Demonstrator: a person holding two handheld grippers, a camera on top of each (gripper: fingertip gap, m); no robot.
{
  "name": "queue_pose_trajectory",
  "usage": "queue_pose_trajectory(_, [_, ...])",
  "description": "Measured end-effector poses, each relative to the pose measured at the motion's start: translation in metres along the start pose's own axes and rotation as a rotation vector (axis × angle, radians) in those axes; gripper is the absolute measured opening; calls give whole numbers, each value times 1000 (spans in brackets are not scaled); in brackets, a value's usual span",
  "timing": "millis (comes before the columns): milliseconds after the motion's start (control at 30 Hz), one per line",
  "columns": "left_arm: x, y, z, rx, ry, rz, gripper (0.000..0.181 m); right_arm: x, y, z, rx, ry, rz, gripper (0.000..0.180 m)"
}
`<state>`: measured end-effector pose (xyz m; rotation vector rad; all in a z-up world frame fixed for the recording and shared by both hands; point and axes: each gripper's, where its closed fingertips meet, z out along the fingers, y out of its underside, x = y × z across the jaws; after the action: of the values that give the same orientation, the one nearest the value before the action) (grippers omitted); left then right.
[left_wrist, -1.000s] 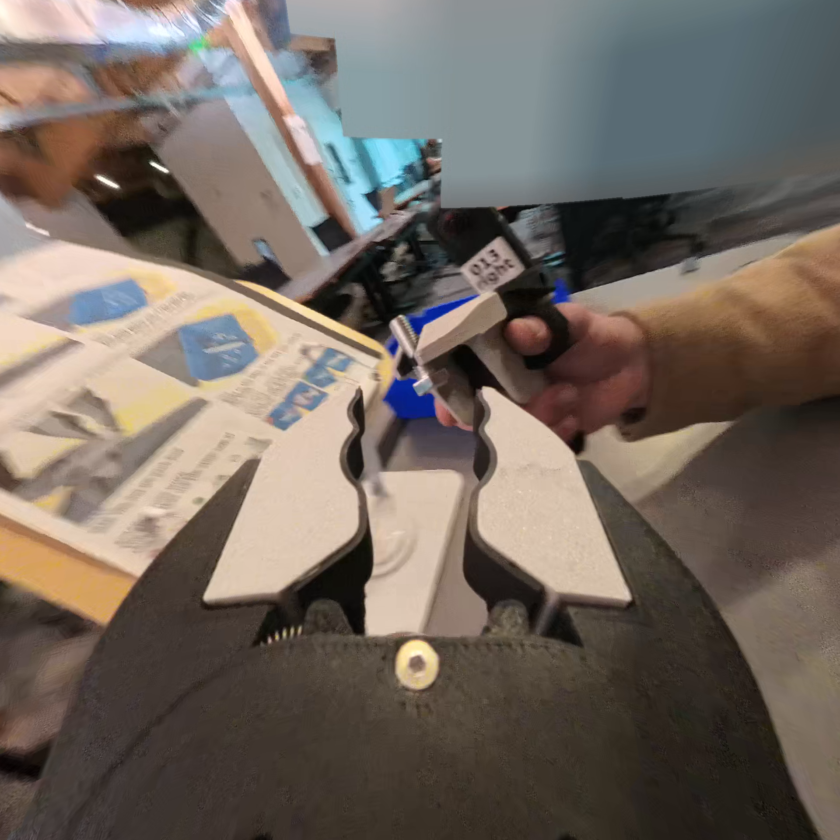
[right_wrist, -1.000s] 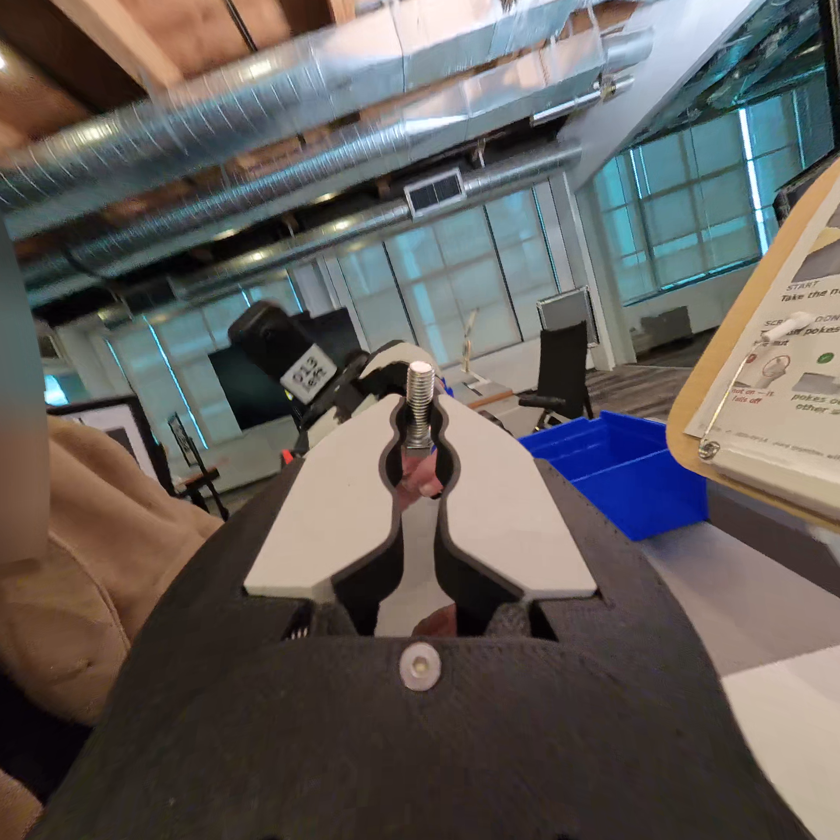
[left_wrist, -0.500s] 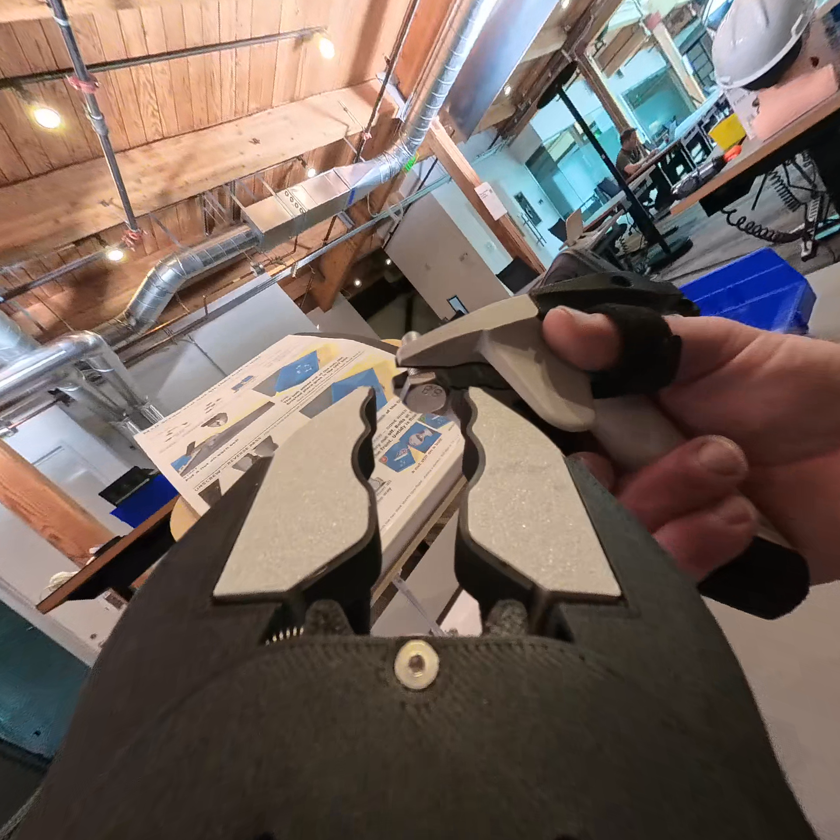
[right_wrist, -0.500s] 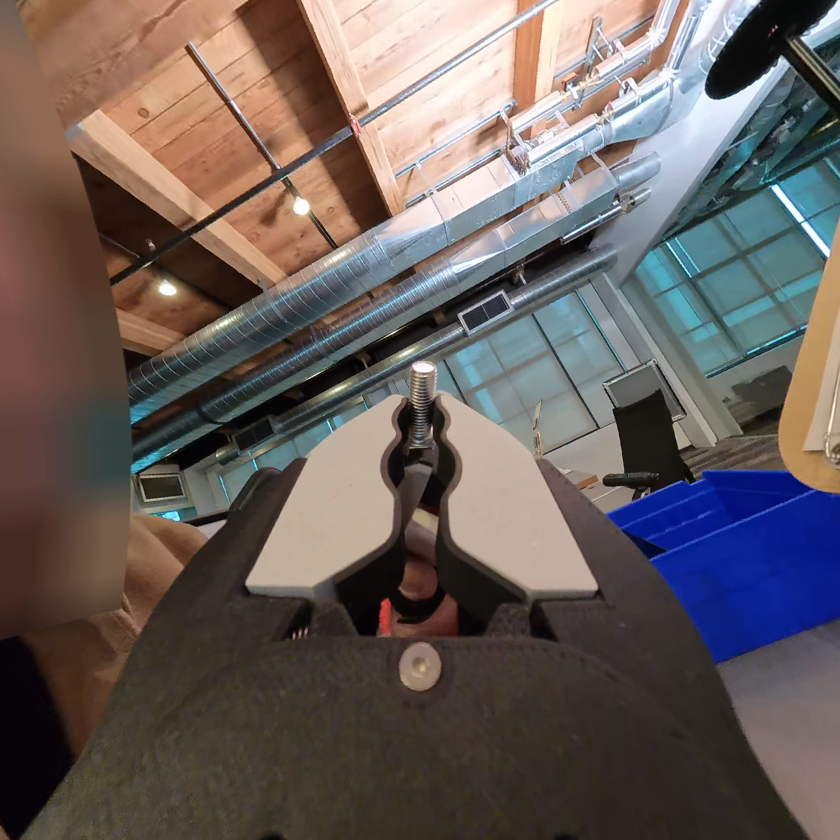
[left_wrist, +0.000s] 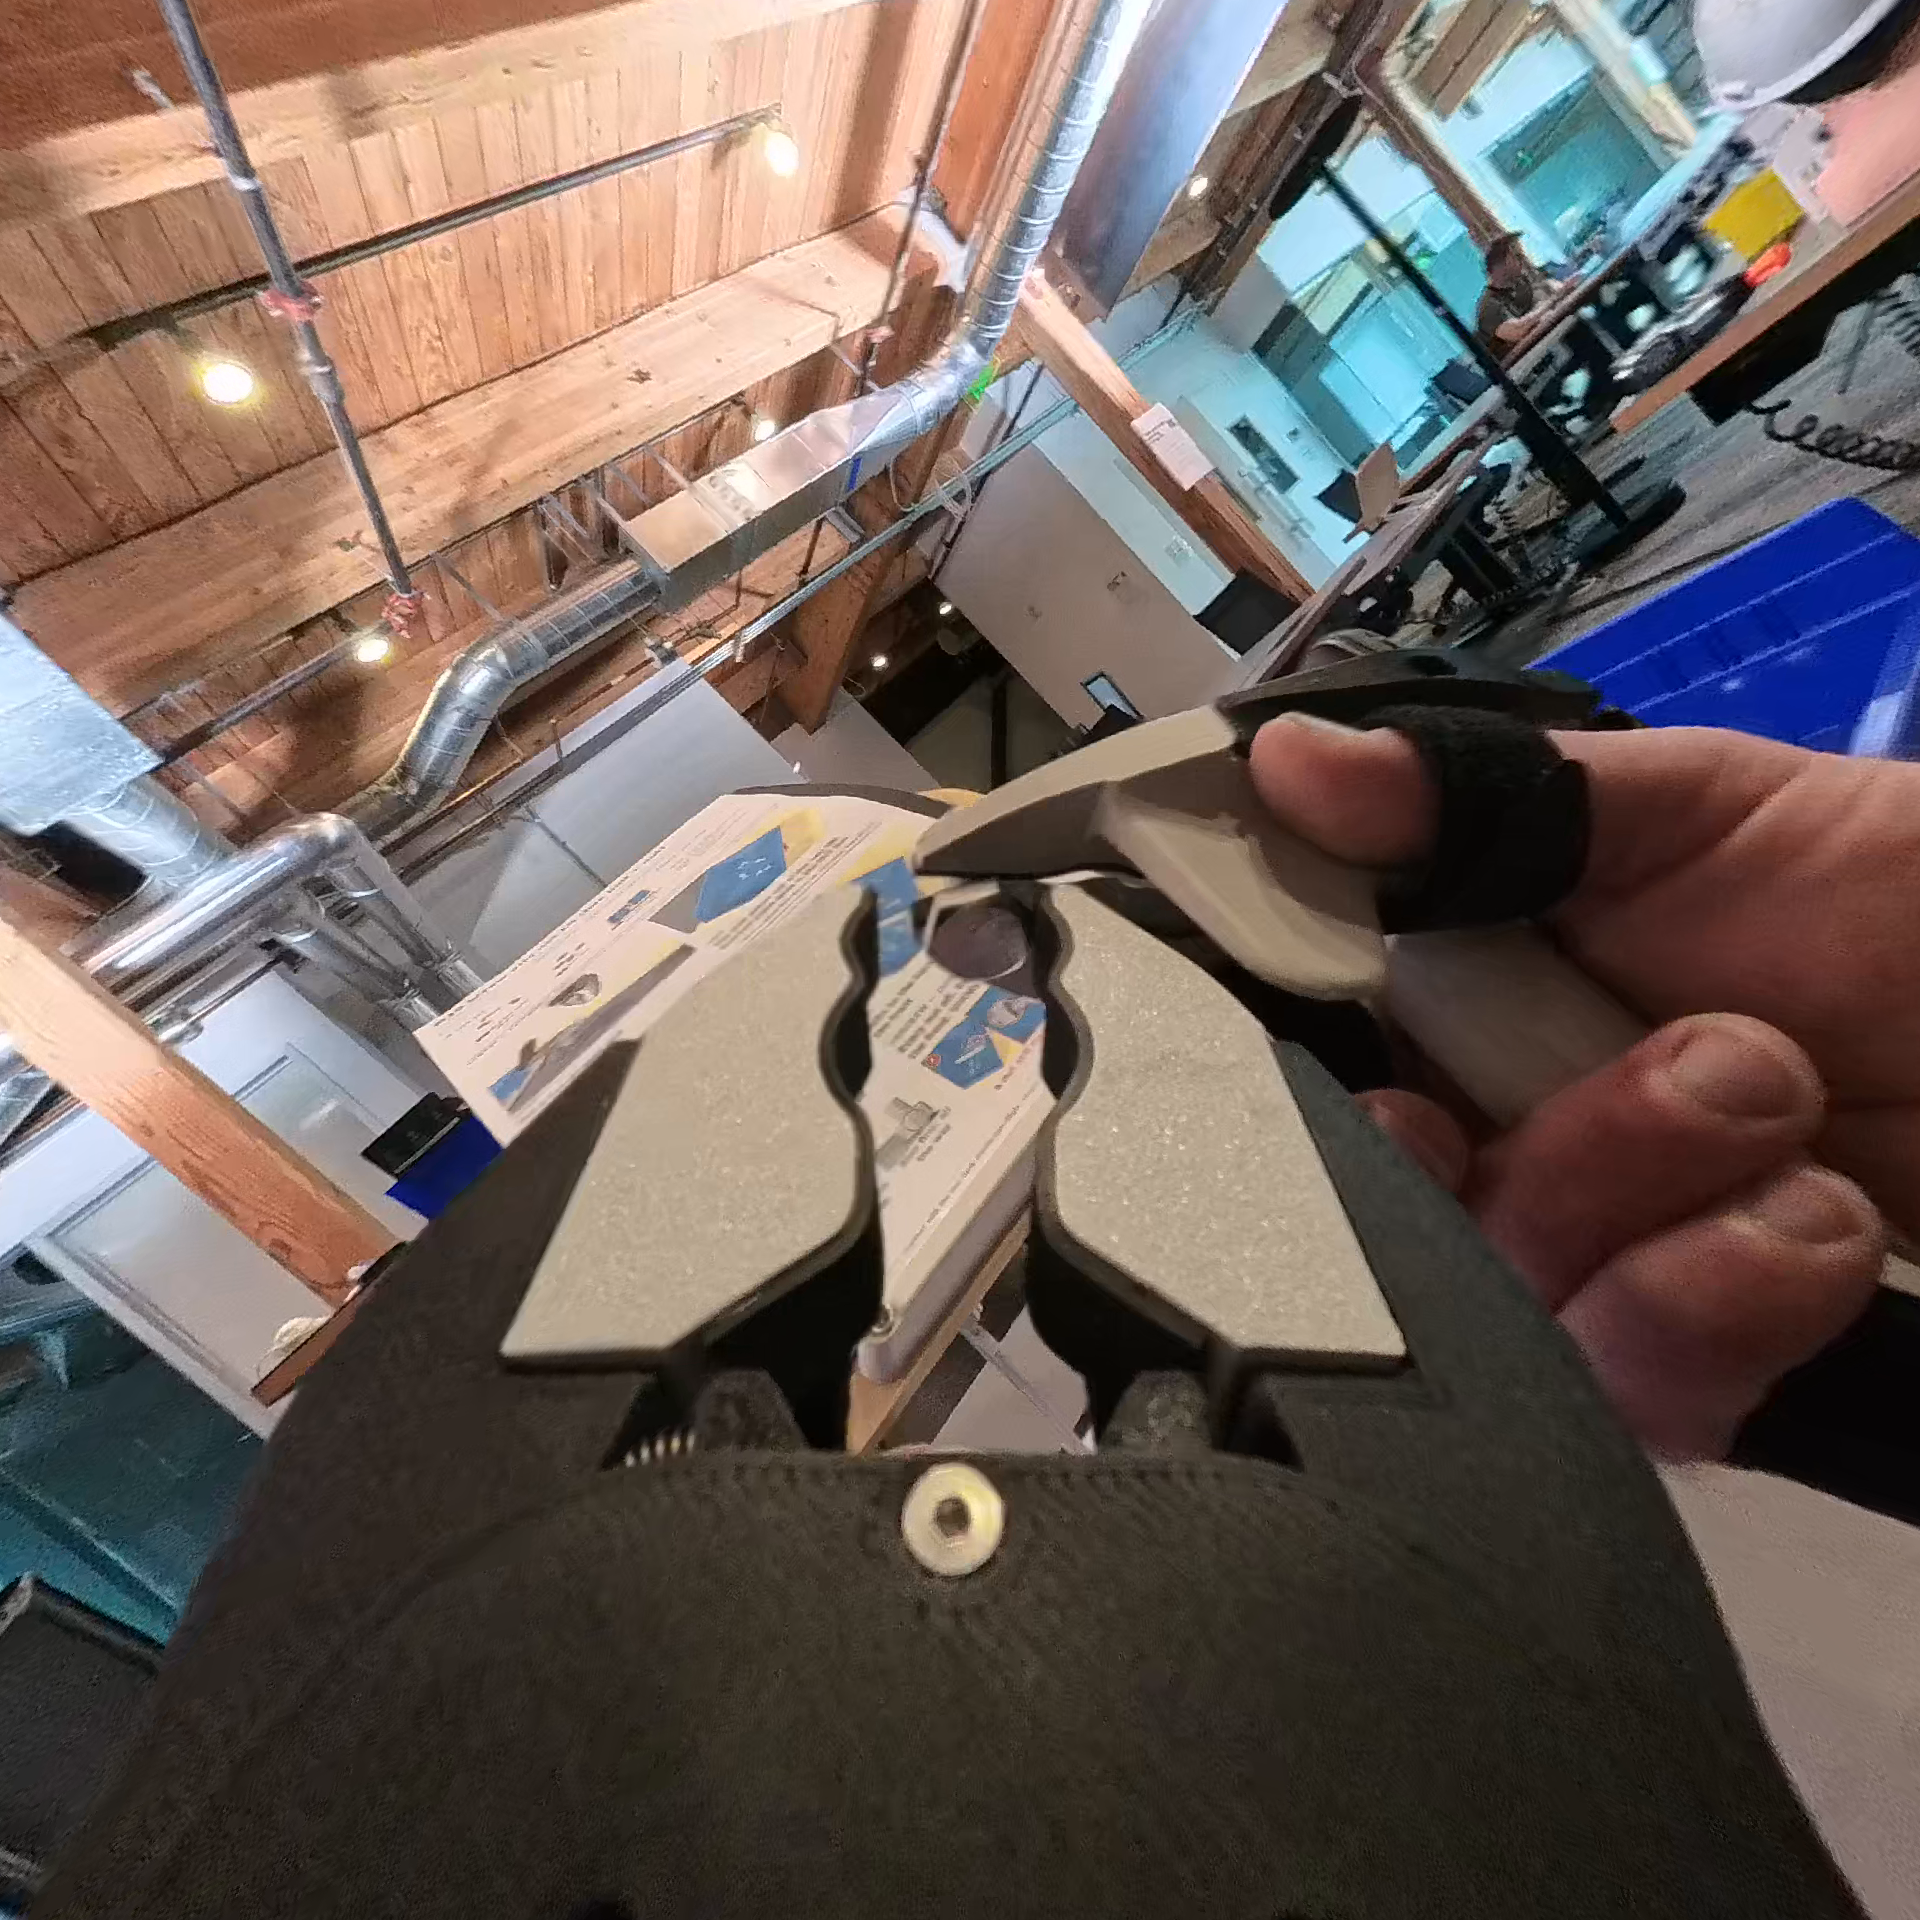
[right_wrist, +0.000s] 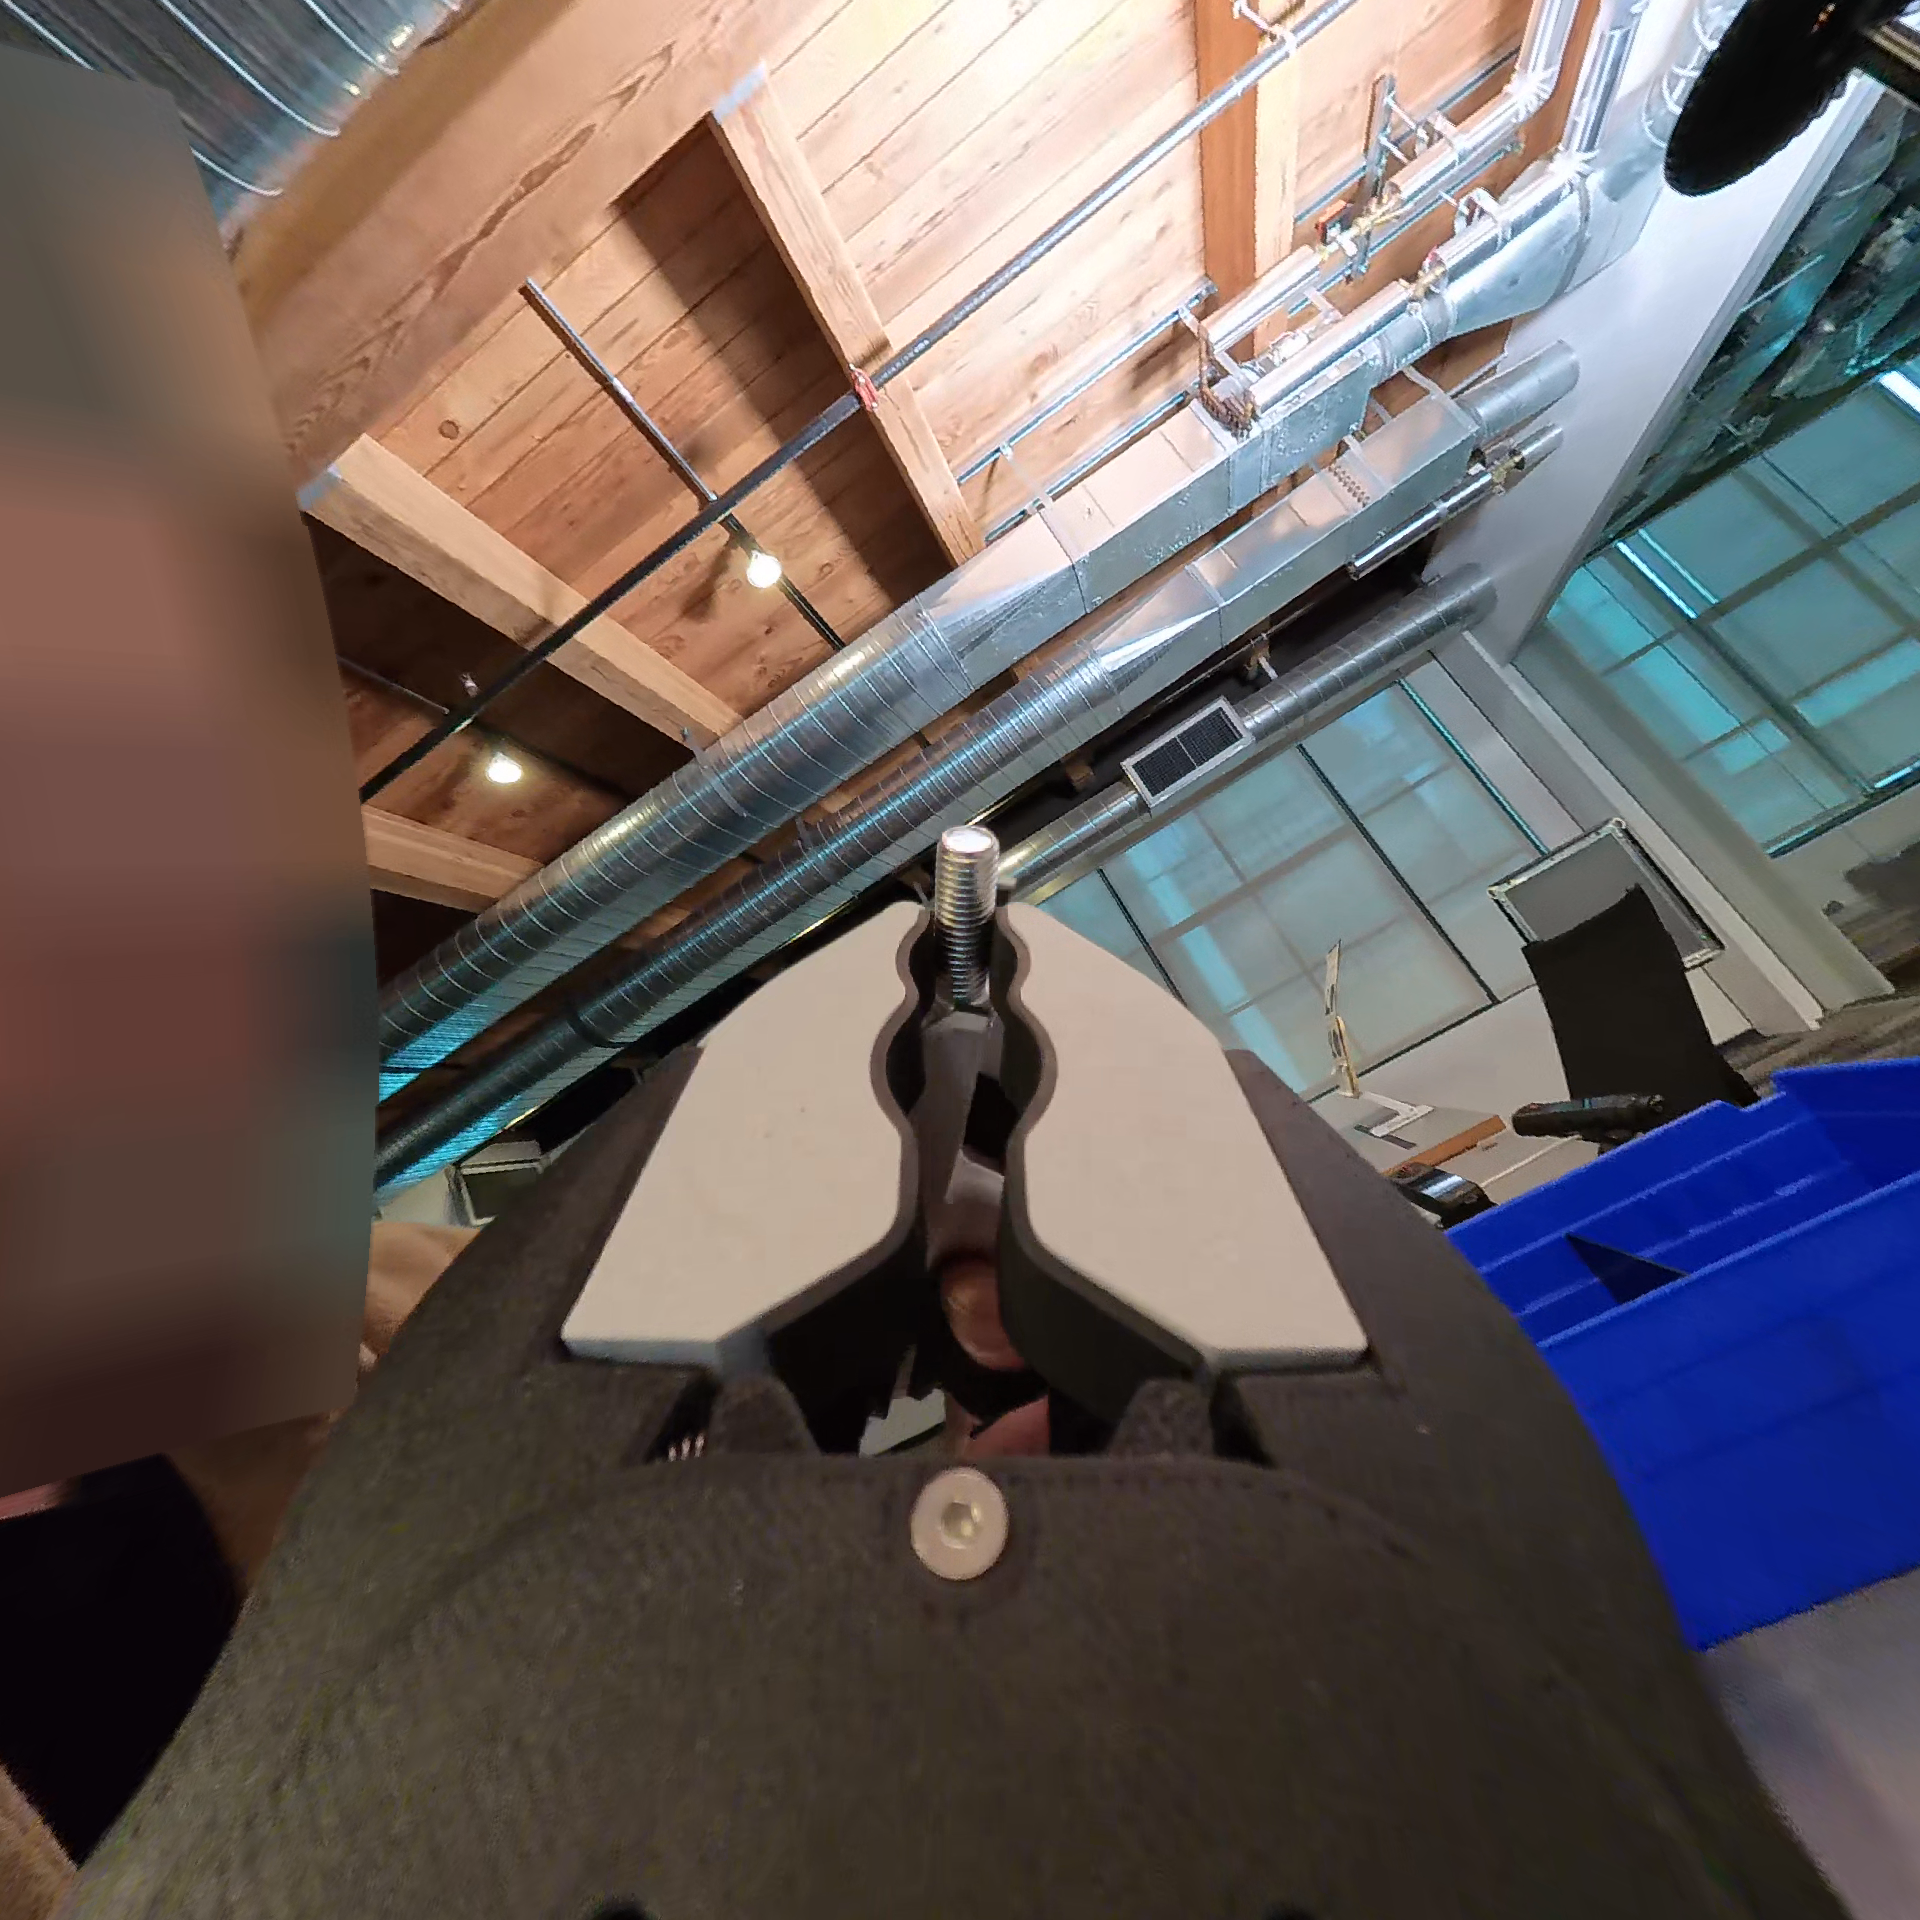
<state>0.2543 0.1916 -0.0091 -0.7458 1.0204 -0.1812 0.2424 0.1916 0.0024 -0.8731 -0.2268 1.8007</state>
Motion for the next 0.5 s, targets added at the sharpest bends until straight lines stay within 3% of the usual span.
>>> queue_pose_trajectory(300, [1,3,-1,-21,0,82,20,-6,0,2,7,-36,23,9])
queue_pose_trajectory(500, [1,-1,-1,-2,9,25,20,-10,0,2,10,-58,15,9])
